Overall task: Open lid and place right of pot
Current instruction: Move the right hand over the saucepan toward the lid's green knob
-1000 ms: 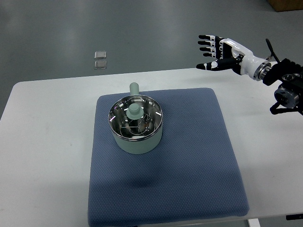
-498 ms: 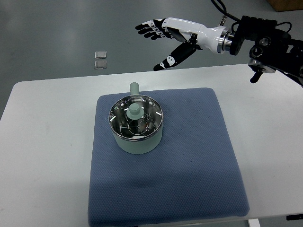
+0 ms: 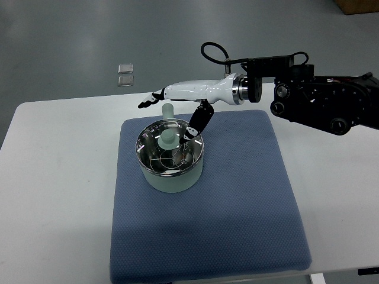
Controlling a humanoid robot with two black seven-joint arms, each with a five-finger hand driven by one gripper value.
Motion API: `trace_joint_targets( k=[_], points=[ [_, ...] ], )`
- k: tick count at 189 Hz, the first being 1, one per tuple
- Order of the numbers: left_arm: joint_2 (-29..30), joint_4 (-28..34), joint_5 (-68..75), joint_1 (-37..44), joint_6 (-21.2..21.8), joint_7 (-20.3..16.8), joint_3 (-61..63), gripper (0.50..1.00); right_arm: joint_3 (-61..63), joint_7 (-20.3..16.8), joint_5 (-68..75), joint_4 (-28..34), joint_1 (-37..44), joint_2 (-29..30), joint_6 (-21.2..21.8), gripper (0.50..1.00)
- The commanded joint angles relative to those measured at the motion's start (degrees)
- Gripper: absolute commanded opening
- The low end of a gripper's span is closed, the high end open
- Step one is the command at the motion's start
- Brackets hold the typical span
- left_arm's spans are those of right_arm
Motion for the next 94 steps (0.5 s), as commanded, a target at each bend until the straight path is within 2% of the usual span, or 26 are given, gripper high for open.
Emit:
trace_joint_targets(
  k=[1,62,94],
  points=[
    [0.0,0.0,0.0,0.0,0.0,0.0,0.0,1.000,-0.2,0.0,-3.4,0.0,-0.1,0.5,-0.1,0.930],
    [0.0,0.0,0.0,0.0,0.0,0.0,0.0,1.000,-1.8,-0.5,-10.1,-0.7,0.0,1.6,-0.8,0.928],
    [0.0,0.0,0.0,0.0,0.0,0.0,0.0,1.000,-1.8,-1.3,-12.2,-1.3,0.0,2.8,-2.7,0.928]
  ],
)
